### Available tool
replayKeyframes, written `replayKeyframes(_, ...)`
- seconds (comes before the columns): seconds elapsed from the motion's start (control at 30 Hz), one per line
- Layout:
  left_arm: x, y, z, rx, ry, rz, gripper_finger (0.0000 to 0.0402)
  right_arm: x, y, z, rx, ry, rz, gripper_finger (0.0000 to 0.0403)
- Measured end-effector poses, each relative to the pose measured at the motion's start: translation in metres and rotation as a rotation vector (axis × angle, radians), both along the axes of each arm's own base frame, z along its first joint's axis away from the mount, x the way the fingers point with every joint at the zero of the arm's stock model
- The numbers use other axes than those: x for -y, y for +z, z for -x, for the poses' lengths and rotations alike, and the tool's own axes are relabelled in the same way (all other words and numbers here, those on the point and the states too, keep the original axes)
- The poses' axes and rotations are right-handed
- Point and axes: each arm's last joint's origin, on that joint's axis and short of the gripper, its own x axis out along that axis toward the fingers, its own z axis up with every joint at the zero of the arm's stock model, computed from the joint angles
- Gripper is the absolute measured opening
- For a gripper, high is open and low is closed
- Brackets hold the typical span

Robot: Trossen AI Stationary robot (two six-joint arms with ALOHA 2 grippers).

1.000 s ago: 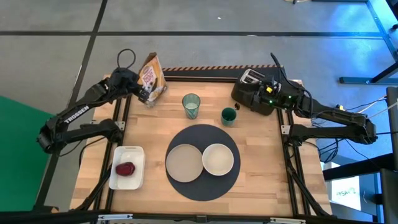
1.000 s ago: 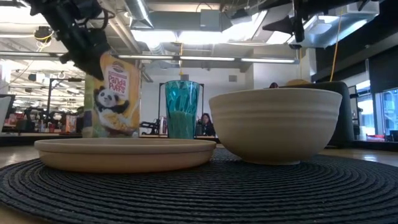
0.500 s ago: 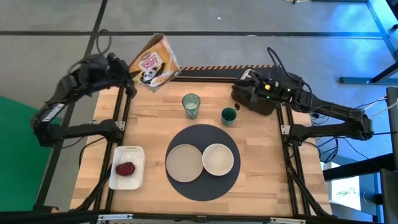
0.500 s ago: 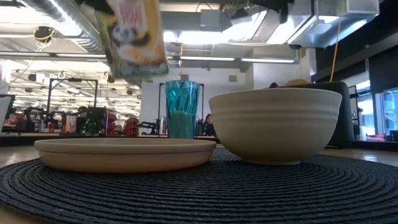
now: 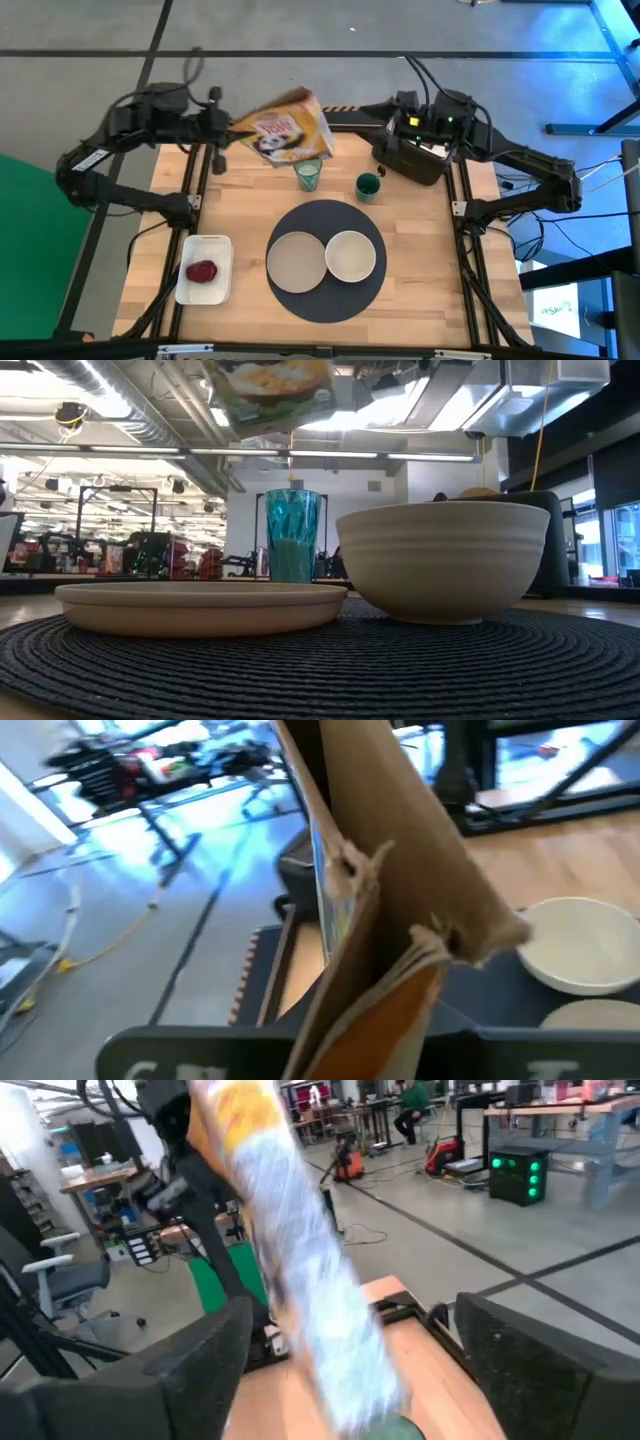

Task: Arrange a breakfast setting
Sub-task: Pour the cereal from the cereal box into the white bowl

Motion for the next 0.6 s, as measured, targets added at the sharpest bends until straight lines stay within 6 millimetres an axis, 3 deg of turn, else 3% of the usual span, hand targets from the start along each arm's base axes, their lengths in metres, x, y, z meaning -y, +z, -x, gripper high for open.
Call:
replayKeyframes(0.2, 0.004, 0.007, -0.037, 0.006, -0.078, -0.002, 0.0, -0.011, 0.019, -0.011, 0.006, 0.089, 0.032, 0.0356)
replayKeyframes(0.37, 0.003, 0.01, -0.052, 0.001, -0.098, 0.0, 0.0, -0.027, 0.017, -0.02, -0.014, 0.122, 0.054, 0.0349)
replayKeyframes(0.6, 0.008, 0.006, -0.066, -0.024, -0.194, -0.007, 0.0, -0.028, 0.01, -0.026, -0.06, 0.062, 0.032, 0.0338)
